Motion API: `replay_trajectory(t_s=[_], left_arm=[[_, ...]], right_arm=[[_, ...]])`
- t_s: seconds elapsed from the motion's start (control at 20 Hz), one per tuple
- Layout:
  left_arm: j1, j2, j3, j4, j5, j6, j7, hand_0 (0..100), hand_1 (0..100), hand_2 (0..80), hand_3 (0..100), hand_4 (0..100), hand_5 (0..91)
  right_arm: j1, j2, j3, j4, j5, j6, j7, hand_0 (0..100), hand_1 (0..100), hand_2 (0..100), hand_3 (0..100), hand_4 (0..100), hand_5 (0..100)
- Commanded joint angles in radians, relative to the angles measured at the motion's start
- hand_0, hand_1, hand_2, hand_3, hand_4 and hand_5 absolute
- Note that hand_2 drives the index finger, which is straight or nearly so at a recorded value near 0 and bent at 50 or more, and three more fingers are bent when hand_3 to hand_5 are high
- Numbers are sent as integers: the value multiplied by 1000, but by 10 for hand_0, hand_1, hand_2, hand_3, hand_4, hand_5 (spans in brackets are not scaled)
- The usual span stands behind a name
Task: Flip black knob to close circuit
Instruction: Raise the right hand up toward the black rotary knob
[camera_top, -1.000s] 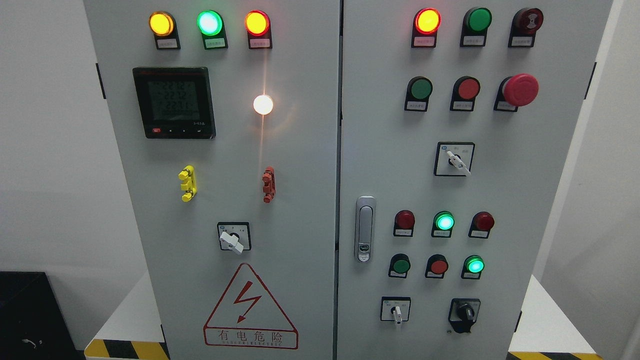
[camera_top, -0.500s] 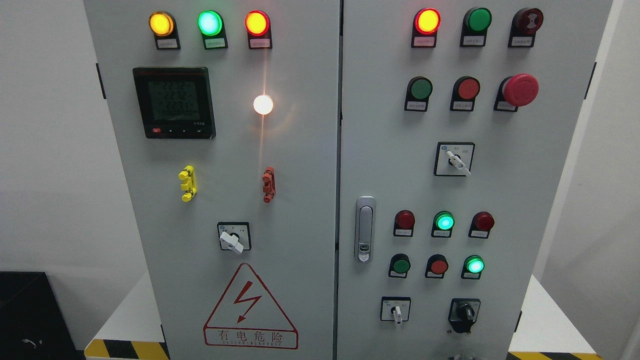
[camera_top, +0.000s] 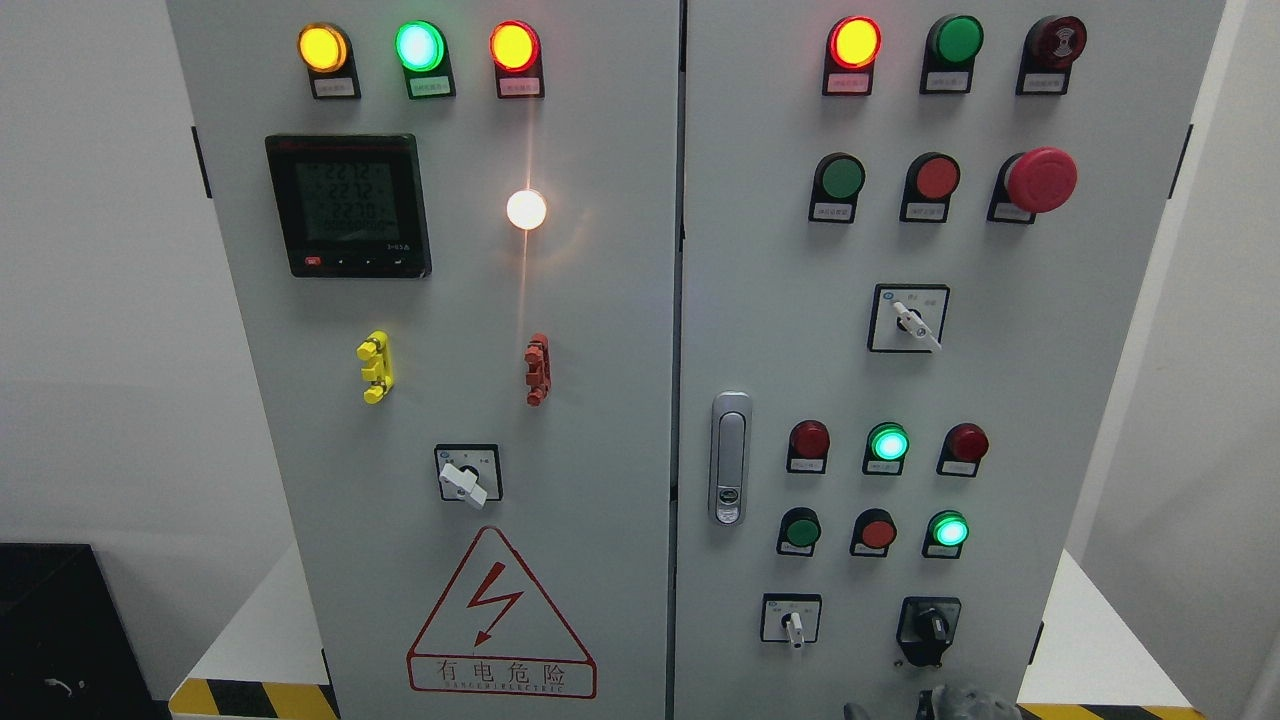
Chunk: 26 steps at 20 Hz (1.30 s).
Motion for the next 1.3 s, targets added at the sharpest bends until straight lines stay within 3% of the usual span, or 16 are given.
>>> replay_trajectory(t_s=[0.0,0.5,0.65,1.25], left_arm=[[0,0,0,-1,0,-1,0,120,556,0,0,0,0],[0,0,0,-1,0,-1,0,120,556,0,0,0,0],[0,0,-1,0,0,-1,1,120,556,0,0,0,0],[0,0,0,0,1,-1,0,120,556,0,0,0,0]], right_arm=[[-21,-3,-28,-28,2,2,1,0,0,820,984,820,753],[-40,-5,-27,-34,2,16,16,0,0,822,982,823,751],[-43,-5,-28,-32,3,17,38,0,0,821,983,823,751],[-64,-9,-44,-3,23,39,42,0,3,821,986,826,750]])
